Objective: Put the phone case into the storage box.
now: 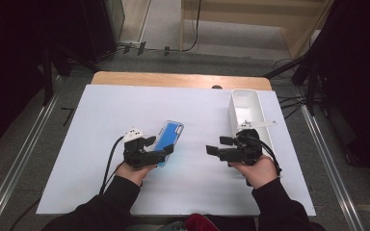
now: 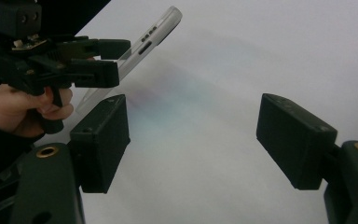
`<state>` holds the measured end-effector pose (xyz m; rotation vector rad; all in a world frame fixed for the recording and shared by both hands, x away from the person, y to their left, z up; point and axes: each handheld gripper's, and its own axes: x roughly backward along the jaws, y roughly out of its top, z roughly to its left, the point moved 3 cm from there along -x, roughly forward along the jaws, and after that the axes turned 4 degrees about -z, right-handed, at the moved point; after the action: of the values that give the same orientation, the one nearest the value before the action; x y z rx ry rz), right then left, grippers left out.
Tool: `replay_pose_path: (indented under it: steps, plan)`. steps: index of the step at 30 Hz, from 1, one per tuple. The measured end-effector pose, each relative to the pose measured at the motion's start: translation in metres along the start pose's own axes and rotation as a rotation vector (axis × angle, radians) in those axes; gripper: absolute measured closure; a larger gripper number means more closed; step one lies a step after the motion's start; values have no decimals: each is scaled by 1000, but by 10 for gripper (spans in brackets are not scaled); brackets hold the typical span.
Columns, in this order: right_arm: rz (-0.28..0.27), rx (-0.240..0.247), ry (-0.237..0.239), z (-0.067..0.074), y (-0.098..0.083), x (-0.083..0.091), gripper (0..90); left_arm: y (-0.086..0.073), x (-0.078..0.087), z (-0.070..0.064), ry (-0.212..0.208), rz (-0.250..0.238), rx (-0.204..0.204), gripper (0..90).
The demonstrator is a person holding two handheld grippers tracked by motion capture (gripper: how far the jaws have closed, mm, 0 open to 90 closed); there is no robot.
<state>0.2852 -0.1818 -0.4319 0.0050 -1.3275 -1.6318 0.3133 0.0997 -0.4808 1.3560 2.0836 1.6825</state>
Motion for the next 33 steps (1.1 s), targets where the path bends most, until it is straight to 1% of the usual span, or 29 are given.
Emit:
replay_pose_path:
  steps: [4,6,11,12,15,17,18,20,21,22,24,25,28,29,31,32,33]
  plan:
    - [-4,-13,5,1,5,-4,244,-1,-1,-2,-2,-12,-9,163]
    - [-2,-28,12,1,8,-7,264,-2,-2,-4,0,-15,-14,164]
    - [-1,-33,16,2,11,-10,264,-4,-3,-6,-6,-20,-20,163]
    - [-1,-38,19,2,12,-10,264,-5,-4,-7,-10,-22,-13,164]
    - [-4,-47,17,0,14,-13,264,-8,-6,-8,-13,-13,-9,163]
    - [3,-57,14,0,16,-14,264,-9,-8,-11,-13,-20,-14,163]
    - [0,-53,16,-1,16,-14,264,-10,-9,-12,-18,-28,-12,163]
    - [-6,-38,10,-2,18,-16,264,-10,-9,-14,-23,-35,-22,163]
    - [-6,-39,6,-2,19,-16,264,-11,-9,-16,-26,-44,-20,163]
    - [-2,-45,10,-2,20,-17,265,-11,-9,-16,-29,-41,-25,163]
    - [0,-50,14,-3,22,-18,269,-12,-10,-17,-36,-52,-18,163]
    - [2,-58,17,-3,23,-20,270,-14,-11,-18,-31,-55,-23,163]
    - [0,-61,20,-3,25,-22,271,-15,-11,-19,-32,-54,-24,163]
    - [9,-64,21,-3,26,-23,271,-15,-12,-20,-33,-57,-25,163]
    - [15,-78,30,-4,27,-27,272,-16,-13,-22,-34,-62,-23,163]
    - [14,-81,26,-4,28,-28,272,-17,-14,-23,-34,-58,-23,163]
    - [15,-83,31,-3,28,-29,273,-18,-14,-25,-35,-58,-31,163]
